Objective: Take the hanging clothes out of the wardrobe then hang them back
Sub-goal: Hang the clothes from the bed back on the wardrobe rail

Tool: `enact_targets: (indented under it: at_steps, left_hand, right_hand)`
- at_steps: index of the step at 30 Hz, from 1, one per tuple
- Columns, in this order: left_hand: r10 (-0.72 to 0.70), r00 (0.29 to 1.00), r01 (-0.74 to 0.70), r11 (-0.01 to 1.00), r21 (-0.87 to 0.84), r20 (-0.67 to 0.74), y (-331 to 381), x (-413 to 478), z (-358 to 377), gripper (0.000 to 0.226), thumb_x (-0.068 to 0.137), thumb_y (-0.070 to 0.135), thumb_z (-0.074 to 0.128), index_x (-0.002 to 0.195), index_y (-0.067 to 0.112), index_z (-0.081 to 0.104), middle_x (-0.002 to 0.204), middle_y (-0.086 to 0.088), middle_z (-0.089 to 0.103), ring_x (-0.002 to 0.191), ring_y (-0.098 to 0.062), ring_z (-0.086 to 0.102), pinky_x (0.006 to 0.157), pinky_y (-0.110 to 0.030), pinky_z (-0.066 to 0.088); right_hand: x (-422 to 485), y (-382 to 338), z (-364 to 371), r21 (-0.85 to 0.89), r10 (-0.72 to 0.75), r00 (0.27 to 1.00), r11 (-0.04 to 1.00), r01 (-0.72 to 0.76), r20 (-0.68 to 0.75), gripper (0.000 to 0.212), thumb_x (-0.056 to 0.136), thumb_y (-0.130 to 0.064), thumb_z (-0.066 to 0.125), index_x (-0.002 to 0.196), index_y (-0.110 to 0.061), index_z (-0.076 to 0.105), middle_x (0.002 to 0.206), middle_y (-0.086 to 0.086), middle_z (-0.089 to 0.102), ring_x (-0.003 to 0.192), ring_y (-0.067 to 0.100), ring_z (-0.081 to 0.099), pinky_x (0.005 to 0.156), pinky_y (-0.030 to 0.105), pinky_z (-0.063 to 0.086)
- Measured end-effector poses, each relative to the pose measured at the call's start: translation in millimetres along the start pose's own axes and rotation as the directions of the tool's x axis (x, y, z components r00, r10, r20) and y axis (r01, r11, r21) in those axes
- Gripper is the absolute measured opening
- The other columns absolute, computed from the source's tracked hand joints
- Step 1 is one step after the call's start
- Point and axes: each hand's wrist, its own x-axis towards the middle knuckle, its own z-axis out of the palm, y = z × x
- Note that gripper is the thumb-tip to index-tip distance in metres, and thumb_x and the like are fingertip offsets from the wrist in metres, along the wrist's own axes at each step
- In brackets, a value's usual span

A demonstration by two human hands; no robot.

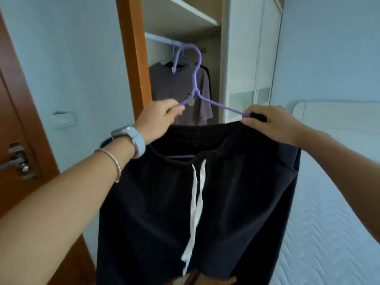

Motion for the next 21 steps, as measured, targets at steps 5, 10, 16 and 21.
enact_targets:
  at_steps: [5,10,16,21]
  left_hand:
    - [0.027,0.992,-0.018,0.997,-0.074,0.121,-9.7,49.1,60.4,0.027,0.091,0.028,0.053,0.082,0.007,0.068,0.062,-0.003,0.057,0.053,-0.003,0.047,0.057,-0.007,0.036]
    - [-0.001,0.968,0.049,0.981,-0.189,0.249,-23.6,96.7,110.0,0.026,0.091,0.032,0.051,0.080,0.016,0.068,0.060,0.005,0.056,0.048,0.002,0.051,0.056,-0.007,0.037]
    - [0.000,0.997,-0.021,0.968,-0.250,-0.082,-63.0,152.9,159.5,0.019,0.089,0.013,0.056,0.101,0.004,0.069,0.092,-0.001,0.060,0.081,-0.010,0.054,0.068,0.002,0.035]
    - [-0.088,0.996,0.073,0.871,-0.485,-0.008,-71.3,205.7,176.8,0.028,0.093,0.025,0.049,0.093,0.004,0.068,0.089,-0.004,0.061,0.084,-0.013,0.053,0.076,-0.012,0.039]
  right_hand:
    - [18.8,60.1,-4.2,-0.045,0.130,0.991,0.990,-0.130,-0.022,0.006,0.090,-0.035,0.053,0.085,-0.038,0.054,0.077,-0.014,0.061,0.084,0.018,0.057,0.075,0.030,0.040]
    - [43.4,101.5,-5.3,-0.107,0.248,0.963,0.960,-0.259,-0.107,0.008,0.088,-0.043,0.051,0.081,-0.048,0.051,0.085,-0.012,0.062,0.087,0.017,0.055,0.077,0.034,0.043]
    - [102.5,127.2,13.0,-0.149,0.287,0.937,0.936,-0.319,-0.199,0.014,0.089,-0.046,0.048,0.076,-0.050,0.051,0.091,-0.009,0.067,0.087,0.017,0.057,0.070,0.031,0.040]
    - [178.6,122.5,35.6,-0.153,0.292,0.901,0.923,-0.353,-0.321,0.016,0.089,-0.047,0.047,0.094,-0.039,0.061,0.089,-0.008,0.065,0.081,0.017,0.055,0.061,0.027,0.036]
